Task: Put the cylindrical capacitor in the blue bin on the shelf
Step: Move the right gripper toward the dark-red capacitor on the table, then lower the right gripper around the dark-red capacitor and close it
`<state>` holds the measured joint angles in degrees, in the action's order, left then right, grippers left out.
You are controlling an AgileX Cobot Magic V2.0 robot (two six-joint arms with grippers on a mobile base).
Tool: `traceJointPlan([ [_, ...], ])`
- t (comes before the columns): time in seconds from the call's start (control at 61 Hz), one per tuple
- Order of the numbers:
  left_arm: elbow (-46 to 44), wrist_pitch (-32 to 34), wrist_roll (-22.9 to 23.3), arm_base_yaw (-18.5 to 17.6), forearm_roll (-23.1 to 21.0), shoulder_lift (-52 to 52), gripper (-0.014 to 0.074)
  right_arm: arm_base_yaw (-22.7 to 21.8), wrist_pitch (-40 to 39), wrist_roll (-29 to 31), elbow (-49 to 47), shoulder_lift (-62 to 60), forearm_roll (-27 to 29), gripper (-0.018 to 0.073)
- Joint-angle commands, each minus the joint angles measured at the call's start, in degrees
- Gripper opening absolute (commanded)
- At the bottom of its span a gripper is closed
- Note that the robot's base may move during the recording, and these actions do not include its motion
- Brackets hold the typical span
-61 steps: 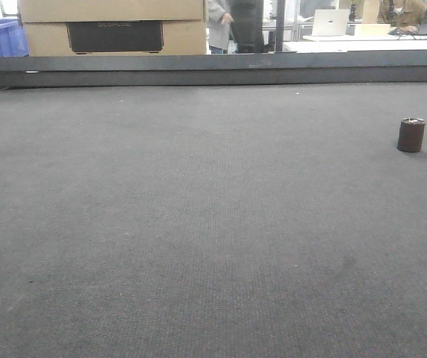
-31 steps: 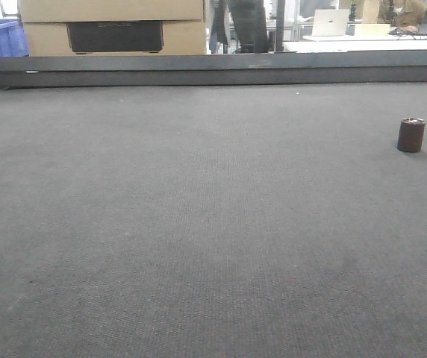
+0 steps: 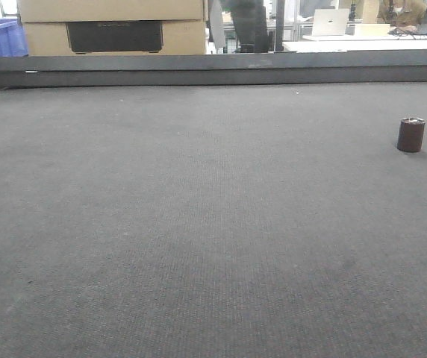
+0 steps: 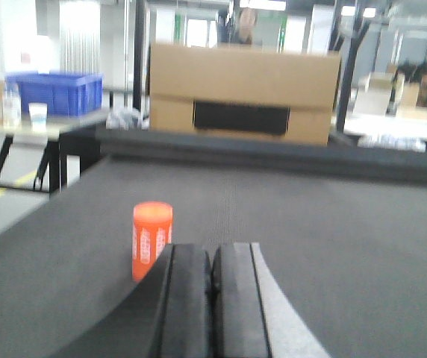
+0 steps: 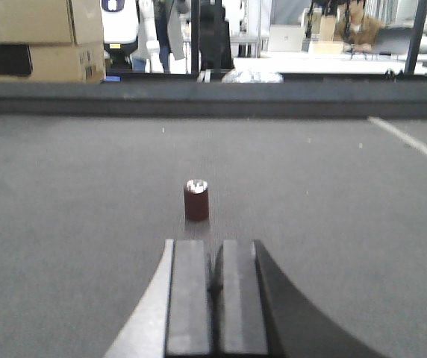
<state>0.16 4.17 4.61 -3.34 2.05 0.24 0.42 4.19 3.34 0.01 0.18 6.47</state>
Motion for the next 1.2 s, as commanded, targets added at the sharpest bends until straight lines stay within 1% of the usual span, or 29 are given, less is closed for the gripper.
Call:
traceJointPlan([
  [0.0, -0.2, 5.8, 0.1, 0.2, -0.2, -0.2, -0.0111, 0.2, -6.1, 0.0, 0.0, -0.2, -0.4, -0.0151],
  [0.049, -0.2, 6.3, 0.1, 0.2, -0.2, -0.2, -0.0111, 0.2, -8.4, 0.0, 0.0, -0.2, -0.4, -0.0151],
  [0.147, -4.3, 3.9, 0.1, 0.2, -0.2, -0.2, -0.0111, 0.2, -8.2, 0.0, -3.8, -0.2, -0.4, -0.0151],
  [0.213, -8.6, 0.5, 0.1, 0.2, -0.2, -0.2, -0.0111, 0.2, -5.4, 0.0, -8.3, -0.2, -0.4, -0.0151],
  [0.279, -14.0, -4.6, 0.1, 0.2, -0.2, 0.3, -0.0111, 0.2, -1.5, 0.0, -14.2, -0.2, -0.4, -0.0151],
  [0.36, -20.4, -10.8, 0.1, 0.2, -0.1, 3.5, -0.0111, 0.2, 3.8, 0.0, -21.0, 1.3, -0.4, -0.0151],
  [0.426, -24.8, -14.9, 0.1, 0.2, -0.1, 6.9, -0.011, 0.2, 6.2, 0.0, -25.3, 4.6, -0.4, -0.015],
  [0.459, -26.7, -16.5, 0.1, 0.2, -0.1, 8.3, -0.0106, 0.2, 6.6, 0.0, -26.9, 6.0, -0.4, -0.013],
  [0.492, -28.8, -18.3, 0.1, 0.2, -0.1, 10.2, -0.0089, 0.2, 6.6, 0.0, -28.6, 7.9, -0.4, -0.009],
  [0.508, -29.9, -18.9, 0.1, 0.2, -0.1, 10.9, -0.0079, 0.2, 6.6, 0.0, -29.2, 8.7, -0.4, -0.0057],
  [0.557, -32.4, -20.6, 0.1, 0.2, -0.1, 13.4, -0.0029, 0.2, 6.6, 0.0, -31.2, 11.4, -0.4, 0.003],
  [0.59, -33.9, -21.5, 0.1, 0.2, -0.1, 15.1, 0.0018, 0.2, 6.6, 0.0, -32.4, 13.3, -0.4, 0.012],
  [0.606, -34.4, -22.1, 0.1, 0.2, -0.1, 15.7, 0.0051, 0.2, 6.5, 0.0, -33.0, 14.1, -0.4, 0.0181],
  [0.623, -34.9, -22.3, 0.1, 0.2, -0.1, 16.4, 0.0075, 0.2, 6.5, 0.0, -33.4, 15.2, -0.4, 0.0223],
  [0.639, -35.3, -22.6, 0.1, 0.2, -0.1, 17.2, 0.0099, 0.2, 6.5, 0.0, -33.7, 15.9, -0.4, 0.0244],
  [0.655, -35.9, -22.8, 0.1, 0.2, -0.1, 17.8, 0.0137, 0.2, 6.5, 0.0, -33.9, 16.7, -0.4, 0.0305],
  [0.688, -36.6, -22.9, 0.1, 0.2, -0.1, 19.1, 0.0199, 0.2, 6.5, 0.0, -34.4, 18.5, -0.4, 0.0399],
  [0.737, -37.2, -22.9, 0.1, 0.2, -0.1, 20.7, 0.0286, 0.2, 5.8, 0.0, -34.7, 21.3, -0.4, 0.0524],
  [0.77, -37.3, -22.5, 0.1, 0.1, -0.1, 21.2, 0.0344, 0.2, 5.3, 0.0, -34.7, 22.9, -0.4, 0.0575],
  [0.836, -37.3, -22.2, 0.1, -0.4, 0.1, 21.7, 0.0437, 0.2, 4.2, 0.0, -34.7, 25.3, -0.4, 0.0568],
  [0.885, -37.3, -22.2, 0.1, -1.3, 0.1, 22.0, 0.0524, 0.2, 3.4, 0.0, -34.7, 27.4, -0.4, 0.0568],
  [0.95, -37.3, -22.2, 0.1, -2.1, 0.1, 22.4, 0.0606, 0.2, 2.9, 0.0, -34.7, 30.5, -0.4, 0.0568],
  [1.016, -37.3, -22.4, 0.1, -2.2, 0.1, 22.6, 0.061, 0.2, 2.9, 0.0, -34.3, 33.5, -0.4, 0.0568],
  [1.081, -37.3, -22.7, 0.1, -2.2, 0.1, 22.7, 0.061, 0.2, 0.9, 0.0, -32.7, 37.0, -0.4, 0.0568],
  [1.18, -37.3, -22.8, 0.1, -2.2, 0.1, 22.7, 0.061, 0.4, -5.7, 0.0, -29.1, 41.9, -0.4, 0.0568],
])
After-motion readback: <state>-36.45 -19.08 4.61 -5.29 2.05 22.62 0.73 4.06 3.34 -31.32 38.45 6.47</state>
